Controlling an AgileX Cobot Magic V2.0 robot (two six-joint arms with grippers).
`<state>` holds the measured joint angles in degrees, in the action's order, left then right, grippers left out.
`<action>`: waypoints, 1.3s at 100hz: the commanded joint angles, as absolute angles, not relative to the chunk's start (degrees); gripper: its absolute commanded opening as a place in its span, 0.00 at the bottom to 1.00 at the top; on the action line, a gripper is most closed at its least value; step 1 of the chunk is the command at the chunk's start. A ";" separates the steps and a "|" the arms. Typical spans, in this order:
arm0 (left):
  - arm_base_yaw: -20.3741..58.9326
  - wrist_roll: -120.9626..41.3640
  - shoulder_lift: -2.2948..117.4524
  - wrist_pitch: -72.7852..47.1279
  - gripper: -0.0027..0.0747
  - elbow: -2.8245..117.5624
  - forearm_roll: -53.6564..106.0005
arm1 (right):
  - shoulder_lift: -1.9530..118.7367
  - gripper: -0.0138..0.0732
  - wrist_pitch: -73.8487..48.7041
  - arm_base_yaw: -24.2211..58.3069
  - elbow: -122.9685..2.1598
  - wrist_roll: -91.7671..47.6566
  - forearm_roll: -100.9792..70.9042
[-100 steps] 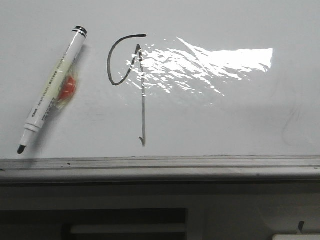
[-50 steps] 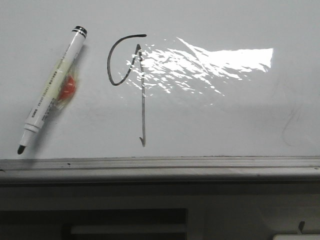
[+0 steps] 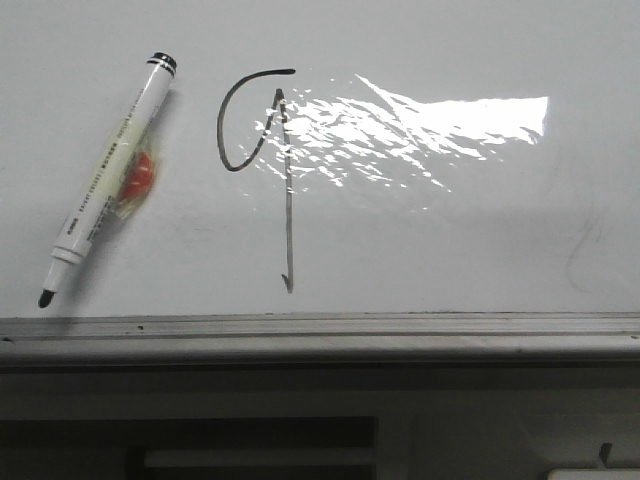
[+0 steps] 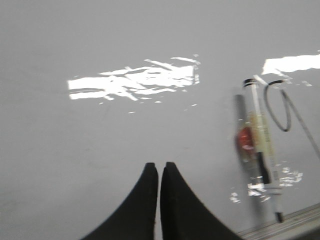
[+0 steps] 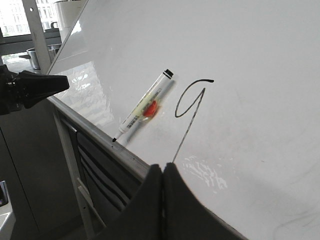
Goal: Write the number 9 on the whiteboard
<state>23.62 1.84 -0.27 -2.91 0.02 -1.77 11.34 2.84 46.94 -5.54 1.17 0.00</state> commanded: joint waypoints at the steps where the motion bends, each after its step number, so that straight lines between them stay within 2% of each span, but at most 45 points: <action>1: 18.42 0.70 -1.81 3.67 0.01 0.00 0.54 | 11.66 0.09 7.08 46.89 -7.07 0.97 0.47; 23: 7.91 0.70 -1.81 3.24 0.01 -1.05 0.86 | 11.66 0.09 7.08 46.89 -7.07 0.97 0.47; 44: 2.34 1.27 -1.81 -2.32 0.01 -1.05 0.86 | 11.66 0.09 7.08 46.89 -7.07 0.97 0.47; 75: 2.21 2.32 -1.81 -17.22 0.01 -1.05 0.77 | 11.66 0.09 7.08 46.89 -7.07 0.97 0.47; 130: 2.21 2.41 -1.81 -17.23 0.01 -1.05 0.77 | 11.66 0.09 7.08 46.89 -7.07 0.97 0.47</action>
<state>2.26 1.89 -0.27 -19.50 0.04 0.38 11.34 2.84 46.94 -5.54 1.17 0.00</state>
